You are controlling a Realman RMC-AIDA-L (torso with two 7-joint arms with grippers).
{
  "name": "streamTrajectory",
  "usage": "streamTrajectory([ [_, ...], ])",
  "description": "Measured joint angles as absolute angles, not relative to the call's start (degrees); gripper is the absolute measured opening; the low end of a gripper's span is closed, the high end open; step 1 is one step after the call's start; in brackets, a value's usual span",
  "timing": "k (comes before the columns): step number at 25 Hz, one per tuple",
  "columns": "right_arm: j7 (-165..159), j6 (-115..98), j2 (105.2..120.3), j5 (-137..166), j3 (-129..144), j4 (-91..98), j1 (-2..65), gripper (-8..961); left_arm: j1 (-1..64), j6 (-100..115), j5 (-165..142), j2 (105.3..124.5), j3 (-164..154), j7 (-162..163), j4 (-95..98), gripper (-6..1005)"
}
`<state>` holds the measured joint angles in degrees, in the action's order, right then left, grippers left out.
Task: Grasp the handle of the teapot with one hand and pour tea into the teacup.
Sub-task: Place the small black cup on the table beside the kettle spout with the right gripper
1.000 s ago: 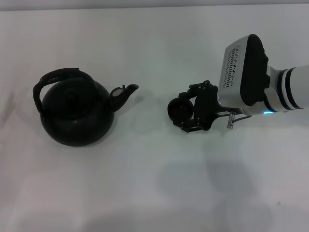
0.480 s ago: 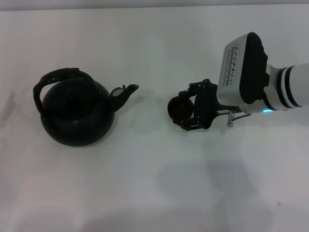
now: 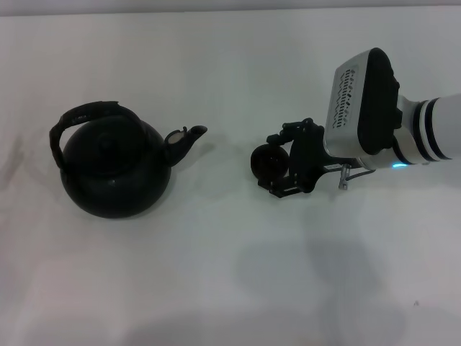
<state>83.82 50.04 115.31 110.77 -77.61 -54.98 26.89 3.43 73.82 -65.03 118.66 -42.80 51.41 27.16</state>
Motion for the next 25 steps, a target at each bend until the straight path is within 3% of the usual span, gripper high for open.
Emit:
streamTrajectory([
  [4, 83.88, 50.07, 115.31, 110.76, -77.57, -55.0, 26.9, 828, 3.42, 73.82, -65.03, 118.66, -42.8, 51.41, 27.16, 757],
  [25, 83.71, 54.43, 115.24, 109.47, -80.89, -58.67, 26.15, 839, 2.9, 73.83, -65.03, 118.66, -42.57, 51.32, 27.16, 757],
])
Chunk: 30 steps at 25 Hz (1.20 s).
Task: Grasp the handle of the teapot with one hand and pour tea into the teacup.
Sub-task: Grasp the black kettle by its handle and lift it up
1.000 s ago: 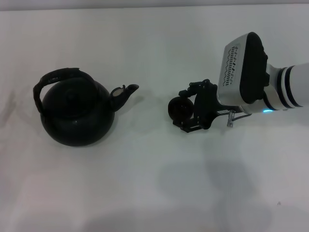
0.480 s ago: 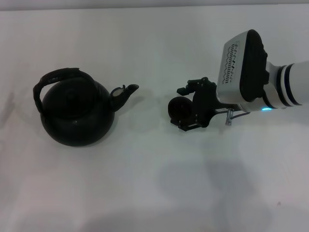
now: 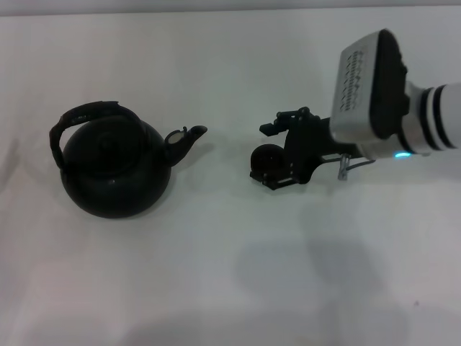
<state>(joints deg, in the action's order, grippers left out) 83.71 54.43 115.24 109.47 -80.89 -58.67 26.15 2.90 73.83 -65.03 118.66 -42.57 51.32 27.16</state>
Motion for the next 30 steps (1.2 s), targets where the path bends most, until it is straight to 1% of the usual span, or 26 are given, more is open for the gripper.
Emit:
streamTrajectory([
  [7, 83.9, 58.33, 114.97, 108.54, -86.24, -62.65, 23.9, 839, 2.45, 74.5, -65.03, 118.77, -42.76, 49.51, 27.06, 757],
  [12, 85.54, 59.22, 114.8, 107.6, -91.49, -65.18, 21.28, 838, 2.08, 78.9, -65.0, 118.83, -42.64, 46.84, 24.9, 757],
  [17, 88.98, 59.9, 114.75, 103.62, -98.87, -65.76, 19.02, 838, 0.29, 85.84, -64.99, 118.94, -42.84, 44.56, 23.82, 757],
  [24, 91.71, 60.41, 114.7, 101.65, -105.28, -63.0, 18.66, 837, -0.77, 95.5, -65.0, 119.1, -43.97, 43.01, 21.35, 752],
  [30, 92.82, 60.47, 114.69, 100.5, -105.82, -61.71, 18.74, 837, 1.15, 95.61, -65.02, 119.09, -47.71, 43.11, 19.82, 748],
])
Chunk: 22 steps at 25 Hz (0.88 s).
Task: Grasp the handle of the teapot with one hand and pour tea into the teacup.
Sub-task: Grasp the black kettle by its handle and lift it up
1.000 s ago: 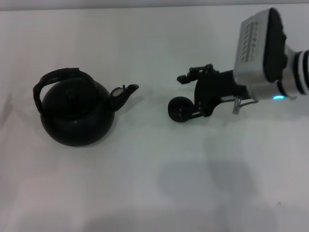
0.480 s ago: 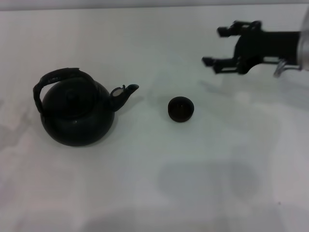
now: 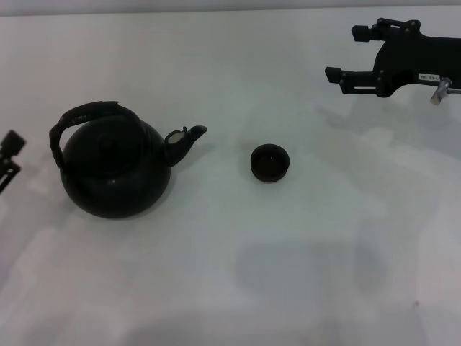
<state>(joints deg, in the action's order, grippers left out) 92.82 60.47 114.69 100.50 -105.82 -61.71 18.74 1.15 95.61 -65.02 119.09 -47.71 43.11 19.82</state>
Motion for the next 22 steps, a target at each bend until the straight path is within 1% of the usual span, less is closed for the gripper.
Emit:
streamTrajectory([
  [8, 93.29, 60.65, 114.7, 100.13, -105.48, -61.14, 18.18, 836, 4.44, 93.2, -65.13, 119.01, -48.41, 43.4, 16.26, 742],
  [22, 94.26, 61.35, 114.7, 98.93, -105.52, -61.16, 18.02, 835, 5.16, 89.65, -65.55, 118.95, -51.87, 45.59, 15.91, 733],
])
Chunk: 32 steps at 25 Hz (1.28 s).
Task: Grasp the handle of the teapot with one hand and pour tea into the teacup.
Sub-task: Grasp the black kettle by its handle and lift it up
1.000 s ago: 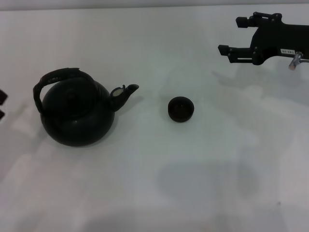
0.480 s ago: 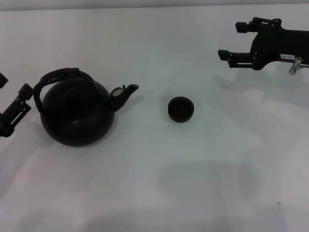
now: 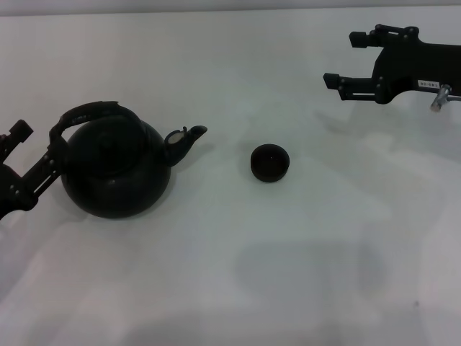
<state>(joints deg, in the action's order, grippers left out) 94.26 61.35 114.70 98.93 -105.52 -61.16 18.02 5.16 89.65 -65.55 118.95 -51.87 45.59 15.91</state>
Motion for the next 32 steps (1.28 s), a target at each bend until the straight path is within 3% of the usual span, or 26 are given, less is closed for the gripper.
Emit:
streamTrajectory([
  [23, 94.88, 60.99, 114.69, 99.06, -105.28, -60.83, 18.11, 831, 7.21, 83.58, -68.02, 119.01, -51.94, 50.35, 15.99, 717],
  [28, 95.12, 60.93, 114.69, 98.94, -105.29, -60.42, 18.2, 830, 6.56, 83.72, -67.64, 119.19, -51.89, 50.32, 15.36, 541],
  [32, 95.12, 60.72, 114.69, 99.0, -105.29, -60.25, 18.26, 830, 6.17, 83.71, -67.16, 119.21, -51.62, 50.32, 14.64, 532],
])
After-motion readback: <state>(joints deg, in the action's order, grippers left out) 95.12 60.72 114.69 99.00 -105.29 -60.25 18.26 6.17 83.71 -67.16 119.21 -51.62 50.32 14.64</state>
